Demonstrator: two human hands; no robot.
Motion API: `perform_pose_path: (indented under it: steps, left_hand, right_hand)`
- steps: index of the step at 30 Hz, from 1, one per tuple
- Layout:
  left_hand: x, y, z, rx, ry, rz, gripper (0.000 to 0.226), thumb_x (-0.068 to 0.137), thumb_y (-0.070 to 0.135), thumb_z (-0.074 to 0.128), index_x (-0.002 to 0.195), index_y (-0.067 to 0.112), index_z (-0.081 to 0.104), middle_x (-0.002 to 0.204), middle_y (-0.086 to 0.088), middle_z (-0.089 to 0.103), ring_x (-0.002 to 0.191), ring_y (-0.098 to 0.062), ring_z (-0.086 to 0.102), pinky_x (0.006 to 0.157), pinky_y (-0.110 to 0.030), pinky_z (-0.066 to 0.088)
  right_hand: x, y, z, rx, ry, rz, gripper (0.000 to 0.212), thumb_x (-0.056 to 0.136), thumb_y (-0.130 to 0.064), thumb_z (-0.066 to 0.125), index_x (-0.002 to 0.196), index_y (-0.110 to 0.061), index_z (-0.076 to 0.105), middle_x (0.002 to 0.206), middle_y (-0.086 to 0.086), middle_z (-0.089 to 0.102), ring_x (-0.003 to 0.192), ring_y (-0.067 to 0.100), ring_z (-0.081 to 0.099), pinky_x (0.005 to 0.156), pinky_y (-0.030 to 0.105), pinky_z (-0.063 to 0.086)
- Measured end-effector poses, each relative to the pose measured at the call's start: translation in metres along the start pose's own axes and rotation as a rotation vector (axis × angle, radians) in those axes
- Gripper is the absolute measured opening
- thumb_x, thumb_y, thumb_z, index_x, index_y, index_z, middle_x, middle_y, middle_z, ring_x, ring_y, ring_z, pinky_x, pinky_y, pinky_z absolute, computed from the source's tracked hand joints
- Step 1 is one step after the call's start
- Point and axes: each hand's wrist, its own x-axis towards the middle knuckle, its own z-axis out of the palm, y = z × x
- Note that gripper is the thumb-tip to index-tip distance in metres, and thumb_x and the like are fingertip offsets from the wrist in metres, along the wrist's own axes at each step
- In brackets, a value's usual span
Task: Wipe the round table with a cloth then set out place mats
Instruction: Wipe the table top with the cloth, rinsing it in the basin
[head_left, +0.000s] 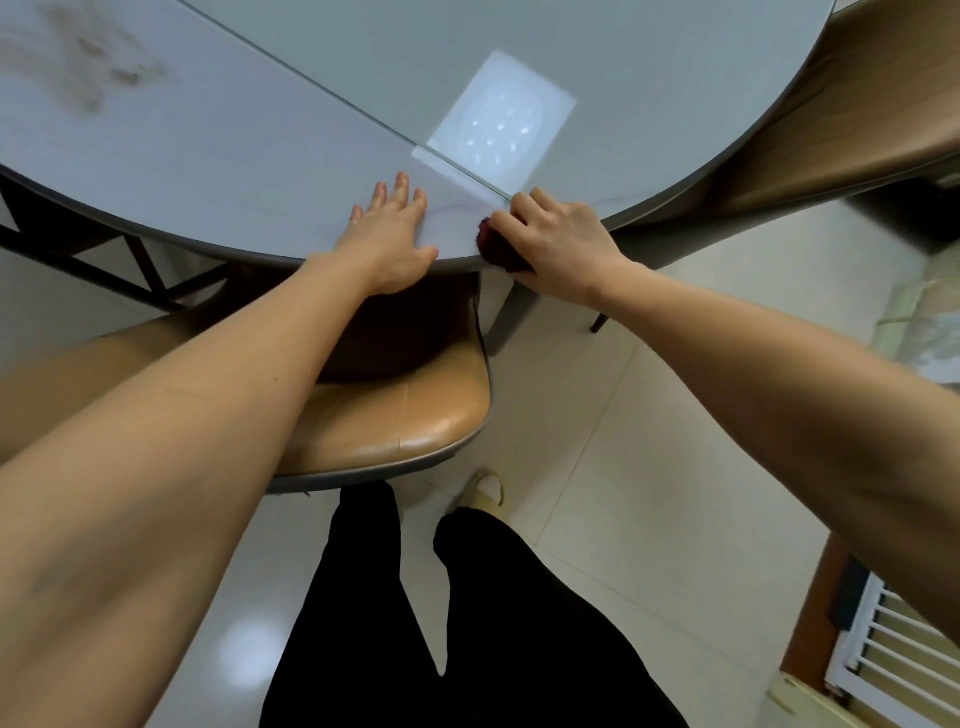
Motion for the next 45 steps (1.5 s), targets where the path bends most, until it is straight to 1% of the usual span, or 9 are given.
perform_pose_path:
  steps: [4, 11, 17, 22, 28, 31, 34, 38, 45]
  left_hand:
    - [-0.004, 0.007, -0.004, 0.006, -0.066, -0.050, 0.071, 0.100, 0.032, 0.042, 0.154, 0.013, 0.002, 0.161, -0.007, -0.012, 0.148, -0.028, -0.008, 0.119, -0.047, 0.005]
    - [-0.005, 0.023, -0.019, 0.027, -0.152, -0.099, 0.074, 0.099, 0.033, 0.044, 0.154, 0.010, 0.000, 0.160, -0.009, -0.013, 0.148, -0.031, -0.007, 0.119, -0.046, 0.009]
    - [0.001, 0.024, -0.021, 0.069, -0.176, -0.081, 0.076, 0.099, 0.033, 0.045, 0.154, 0.011, -0.004, 0.160, -0.008, -0.016, 0.147, -0.032, -0.009, 0.120, -0.046, 0.008]
    - [0.004, 0.015, -0.021, 0.101, -0.224, -0.031, 0.076, 0.099, 0.029, 0.045, 0.154, 0.012, -0.006, 0.159, -0.008, -0.018, 0.147, -0.032, -0.010, 0.119, -0.051, 0.011]
    - [0.003, 0.010, -0.025, 0.129, -0.263, -0.015, 0.076, 0.098, 0.019, 0.044, 0.153, 0.012, -0.008, 0.159, -0.006, -0.020, 0.147, -0.030, -0.010, 0.117, -0.054, 0.013]
    - [0.003, 0.006, -0.027, 0.173, -0.269, 0.002, 0.075, 0.098, 0.018, 0.044, 0.154, 0.011, -0.005, 0.160, -0.008, -0.017, 0.148, -0.031, -0.005, 0.118, -0.050, 0.014]
    - [0.007, -0.004, -0.035, 0.258, -0.290, 0.035, 0.068, 0.097, 0.022, 0.046, 0.154, 0.009, 0.010, 0.161, -0.013, -0.002, 0.145, -0.035, 0.015, 0.116, -0.047, 0.023]
    - [0.007, 0.015, -0.052, 0.299, -0.240, 0.039, 0.048, 0.096, 0.030, 0.047, 0.140, 0.010, 0.044, 0.145, -0.013, 0.044, 0.130, -0.033, 0.043, 0.108, -0.045, 0.037]
    - [-0.004, 0.189, -0.072, 0.087, -0.256, 0.352, 0.043, 0.099, 0.029, 0.050, 0.137, 0.009, 0.049, 0.139, -0.010, 0.050, 0.127, -0.027, 0.048, 0.103, -0.033, 0.038]
  right_hand:
    - [-0.023, 0.024, -0.018, 0.057, -0.107, -0.017, 0.041, 0.084, -0.029, 0.064, 0.119, -0.011, 0.051, 0.103, 0.013, 0.057, 0.092, 0.032, 0.057, 0.056, 0.033, 0.034]
    - [-0.037, 0.037, -0.037, 0.301, 0.079, 0.417, 0.038, 0.083, -0.029, 0.064, 0.116, -0.017, 0.049, 0.104, 0.006, 0.057, 0.095, 0.027, 0.055, 0.066, 0.033, 0.039]
    - [-0.016, -0.007, -0.016, -0.096, -0.050, 0.057, 0.039, 0.077, -0.017, 0.070, 0.113, -0.018, 0.057, 0.102, 0.010, 0.059, 0.085, 0.026, 0.059, 0.049, 0.029, 0.033]
    - [-0.019, -0.016, -0.017, -0.415, -0.063, -0.197, 0.023, 0.086, -0.020, 0.056, 0.109, -0.021, 0.057, 0.105, 0.002, 0.060, 0.089, 0.020, 0.059, 0.061, 0.027, 0.042]
    - [-0.018, -0.028, -0.025, -0.267, 0.096, 0.008, 0.034, 0.075, -0.012, 0.063, 0.108, -0.017, 0.056, 0.101, 0.008, 0.059, 0.084, 0.024, 0.058, 0.054, 0.030, 0.039]
    - [-0.004, -0.040, -0.024, -0.251, 0.013, -0.095, 0.038, 0.079, -0.017, 0.067, 0.115, -0.018, 0.056, 0.109, 0.009, 0.060, 0.092, 0.025, 0.058, 0.063, 0.032, 0.045]
    - [-0.018, -0.025, -0.029, -0.240, -0.137, 0.054, 0.035, 0.089, -0.019, 0.060, 0.123, -0.017, 0.053, 0.122, 0.010, 0.054, 0.108, 0.027, 0.055, 0.076, 0.034, 0.048]
    - [-0.069, 0.010, -0.036, 0.018, -0.208, 0.427, 0.041, 0.086, -0.018, 0.064, 0.125, -0.019, 0.052, 0.125, 0.009, 0.050, 0.114, 0.027, 0.048, 0.074, 0.035, 0.044]
    - [-0.157, 0.052, -0.061, 1.221, 0.191, 1.010, 0.041, 0.077, -0.013, 0.069, 0.116, -0.023, 0.058, 0.104, 0.003, 0.061, 0.099, 0.023, 0.060, 0.079, 0.037, 0.054]
